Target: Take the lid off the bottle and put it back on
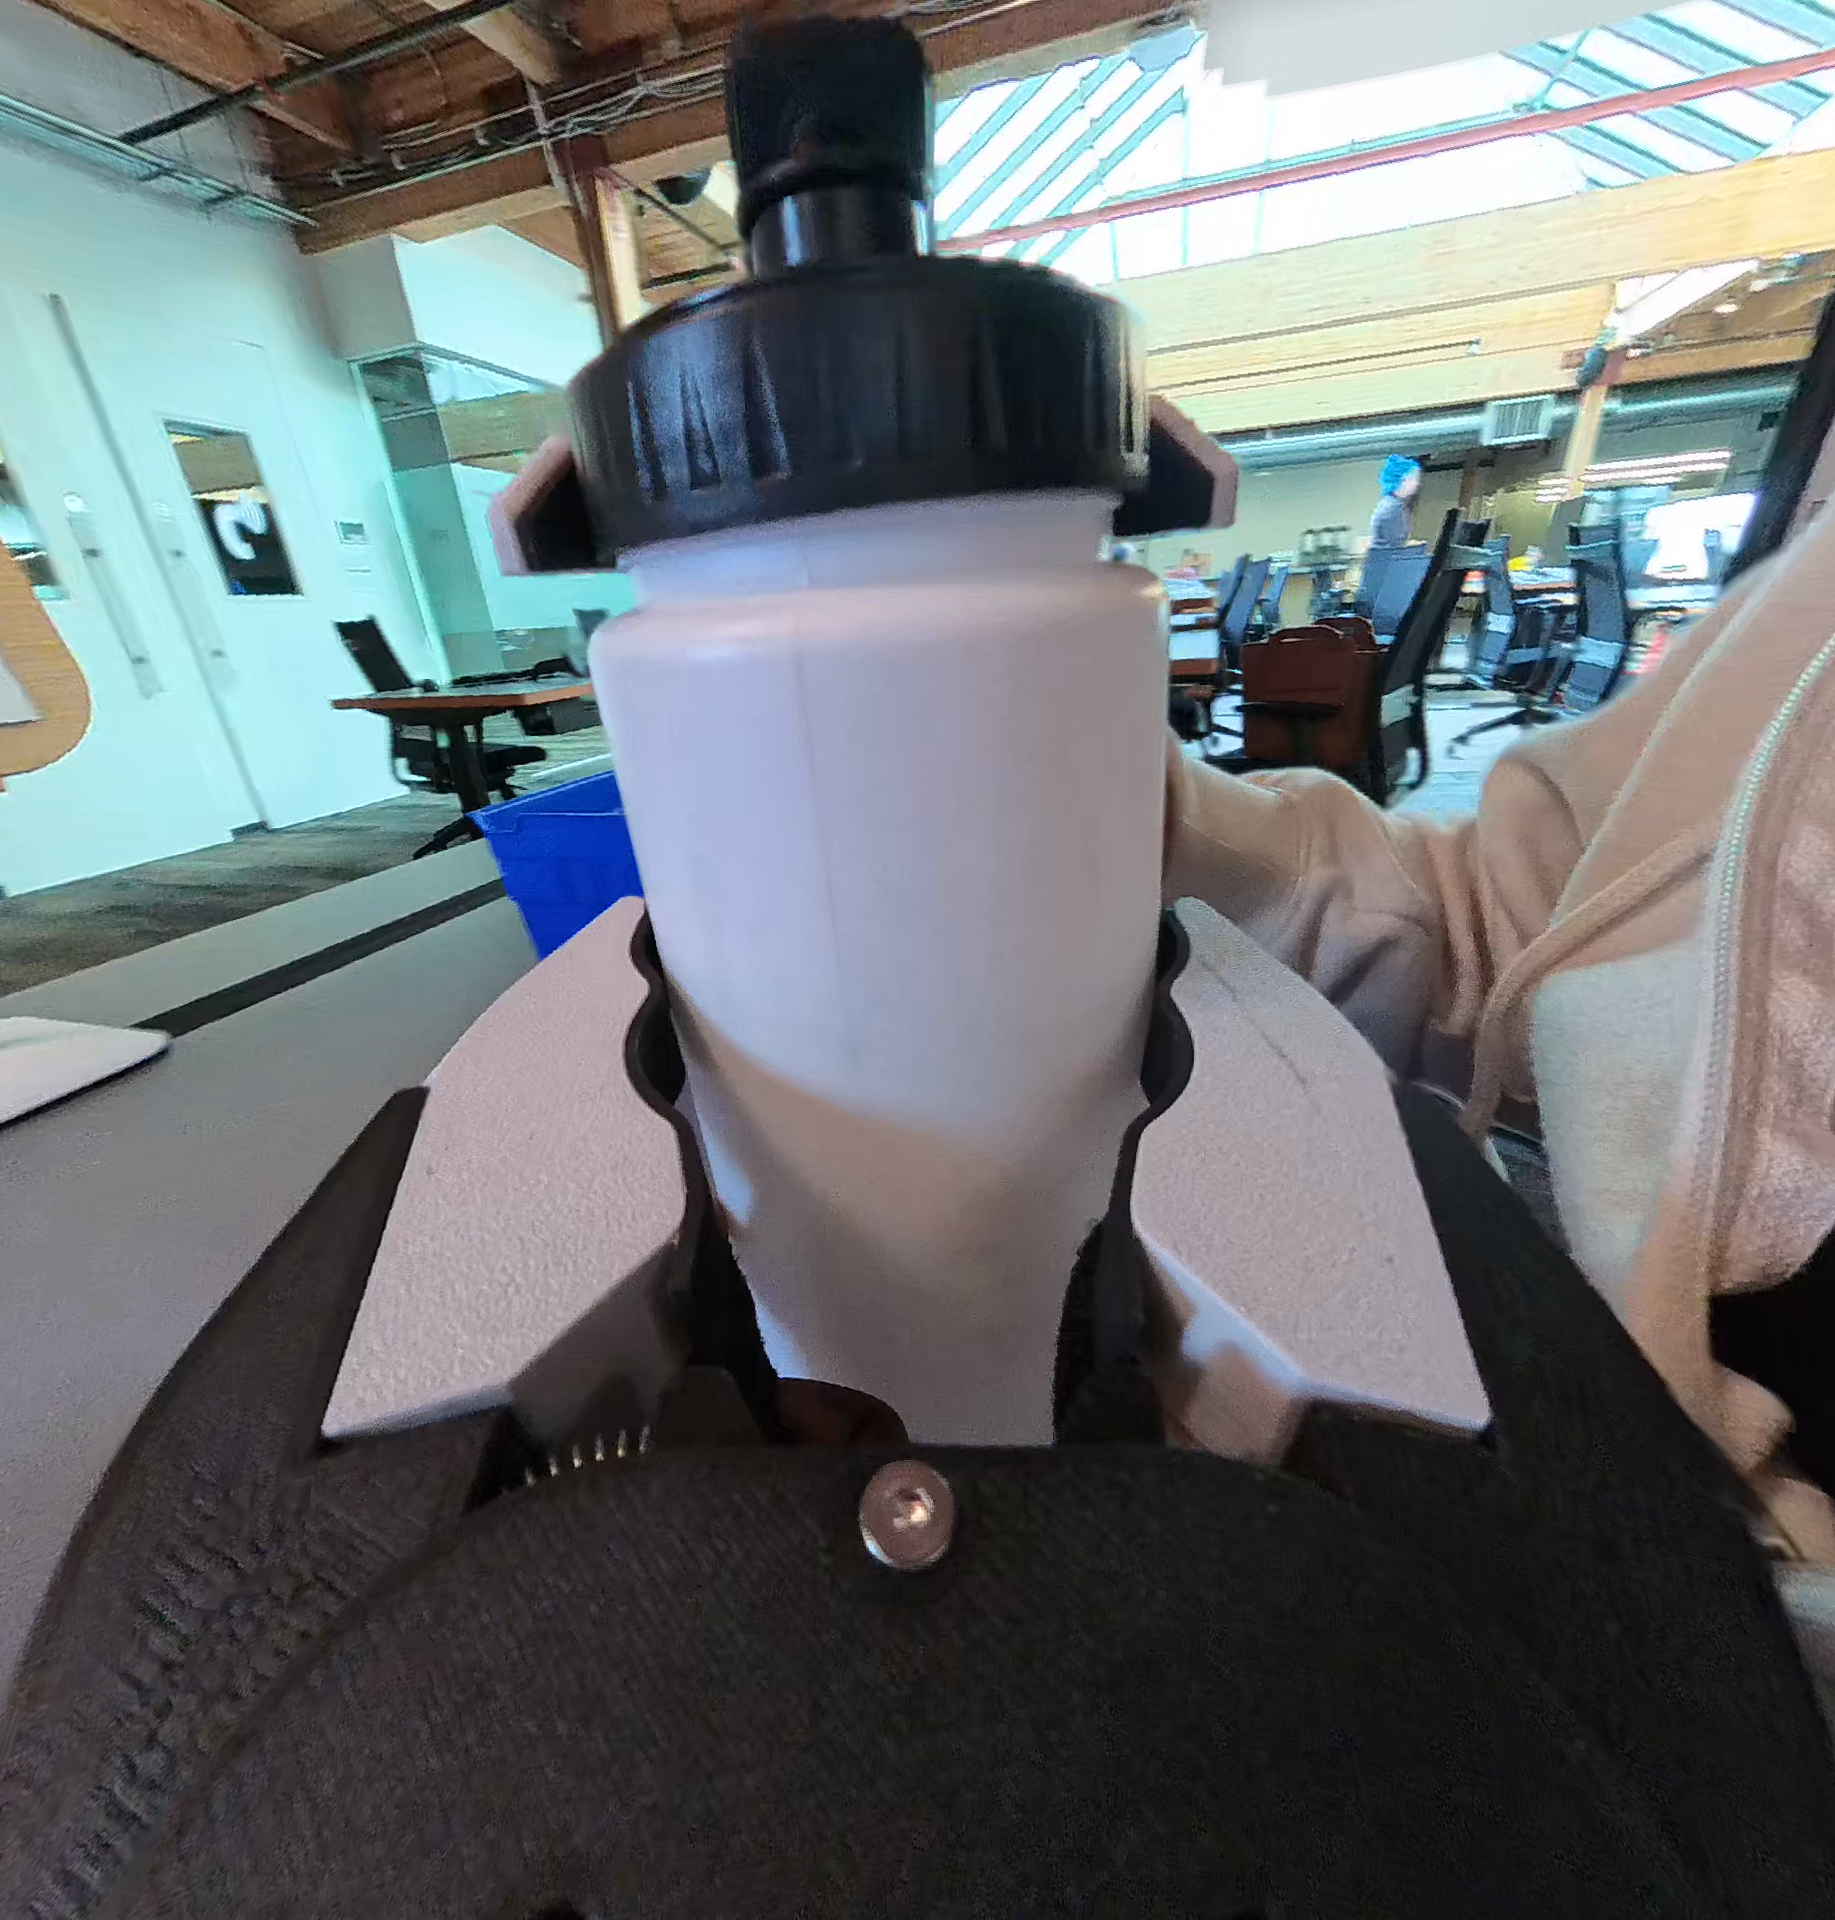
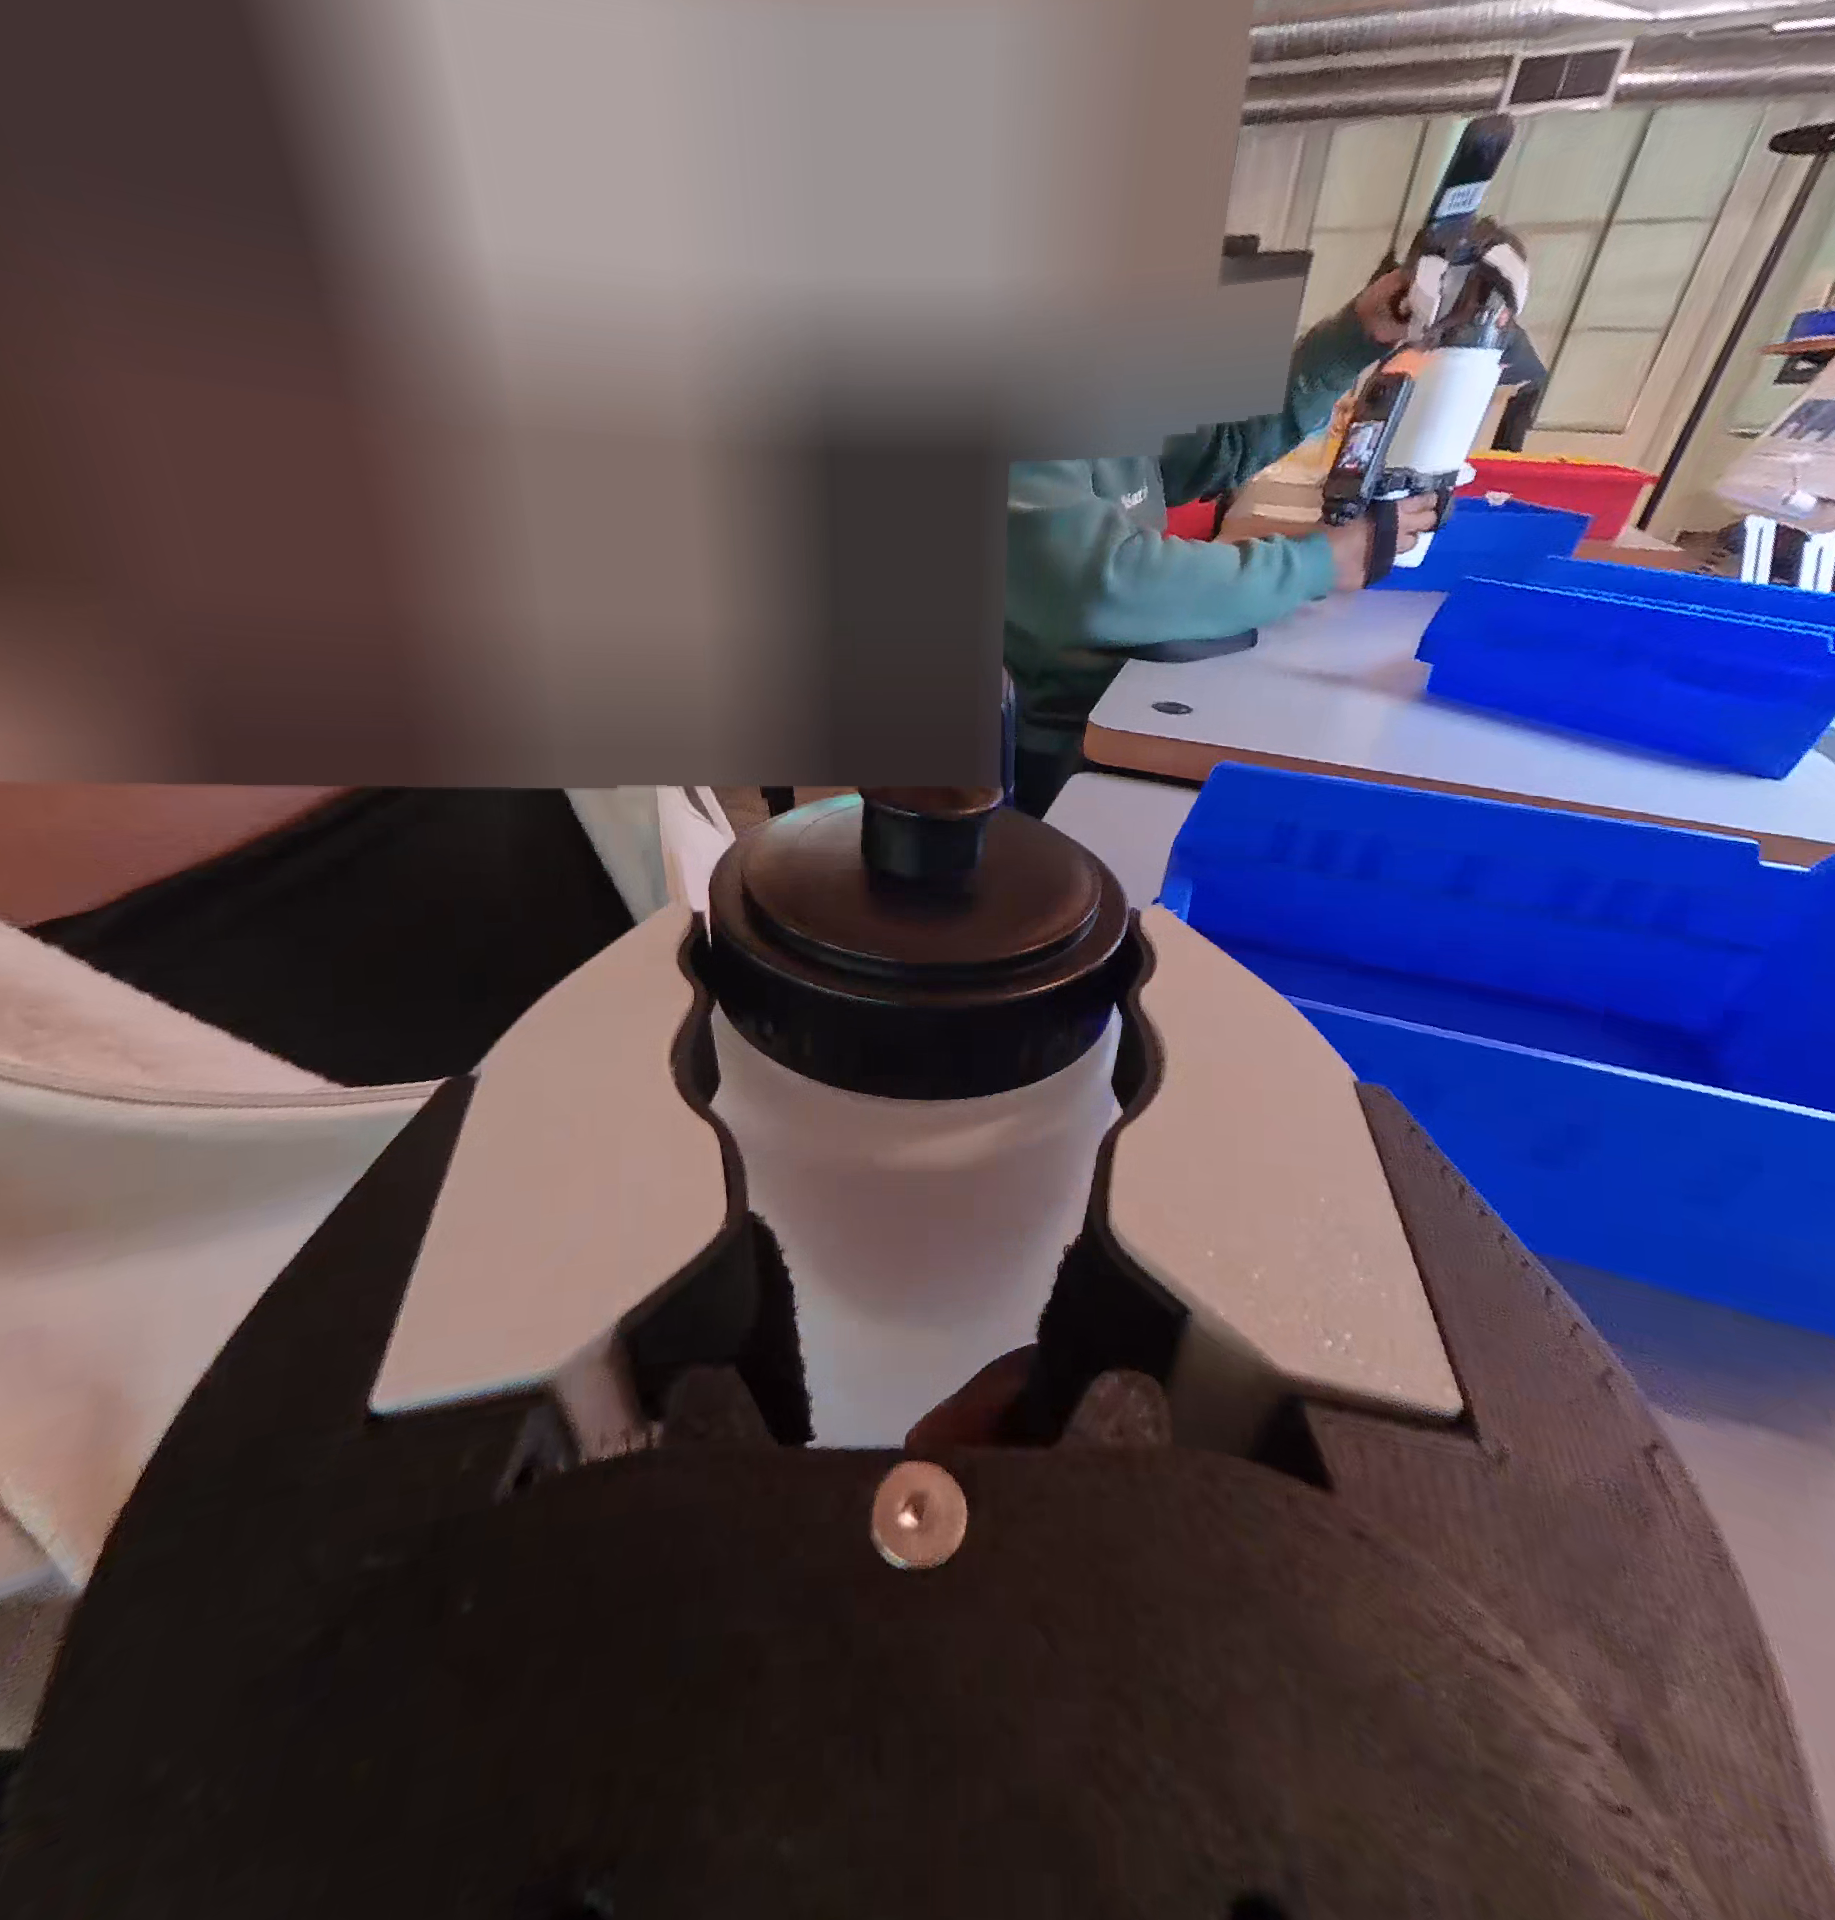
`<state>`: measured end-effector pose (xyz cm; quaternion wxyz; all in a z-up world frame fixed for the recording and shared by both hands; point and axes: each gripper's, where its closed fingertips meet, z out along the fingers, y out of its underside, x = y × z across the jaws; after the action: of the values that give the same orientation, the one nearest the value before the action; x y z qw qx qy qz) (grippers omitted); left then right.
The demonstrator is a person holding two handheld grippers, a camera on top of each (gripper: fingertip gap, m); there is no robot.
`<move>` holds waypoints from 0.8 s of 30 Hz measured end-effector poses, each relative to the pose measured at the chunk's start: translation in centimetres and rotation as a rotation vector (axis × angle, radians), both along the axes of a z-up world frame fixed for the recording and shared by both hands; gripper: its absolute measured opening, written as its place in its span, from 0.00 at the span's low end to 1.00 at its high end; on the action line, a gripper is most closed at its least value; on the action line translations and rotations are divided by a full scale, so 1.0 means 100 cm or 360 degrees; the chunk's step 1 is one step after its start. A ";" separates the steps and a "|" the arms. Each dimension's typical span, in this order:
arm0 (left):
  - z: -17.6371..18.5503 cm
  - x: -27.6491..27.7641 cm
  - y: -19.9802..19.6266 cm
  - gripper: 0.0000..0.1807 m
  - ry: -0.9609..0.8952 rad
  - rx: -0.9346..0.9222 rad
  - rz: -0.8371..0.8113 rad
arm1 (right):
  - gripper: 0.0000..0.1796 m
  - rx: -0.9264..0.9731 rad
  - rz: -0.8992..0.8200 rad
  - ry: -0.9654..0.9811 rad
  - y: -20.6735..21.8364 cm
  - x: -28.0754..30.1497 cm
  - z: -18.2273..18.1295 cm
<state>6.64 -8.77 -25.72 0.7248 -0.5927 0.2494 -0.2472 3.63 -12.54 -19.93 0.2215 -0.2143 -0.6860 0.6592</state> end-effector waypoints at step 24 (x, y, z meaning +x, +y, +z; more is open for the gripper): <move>0.000 -0.001 0.001 0.49 -0.0012 0.0001 0.0009 | 0.40 -0.0153 -0.0076 0.0057 0.007 0.001 0.012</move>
<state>6.51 -8.66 -25.76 0.7266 -0.5922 0.2452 -0.2473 3.72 -11.88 -18.69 0.2388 -0.2292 -0.6442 0.6895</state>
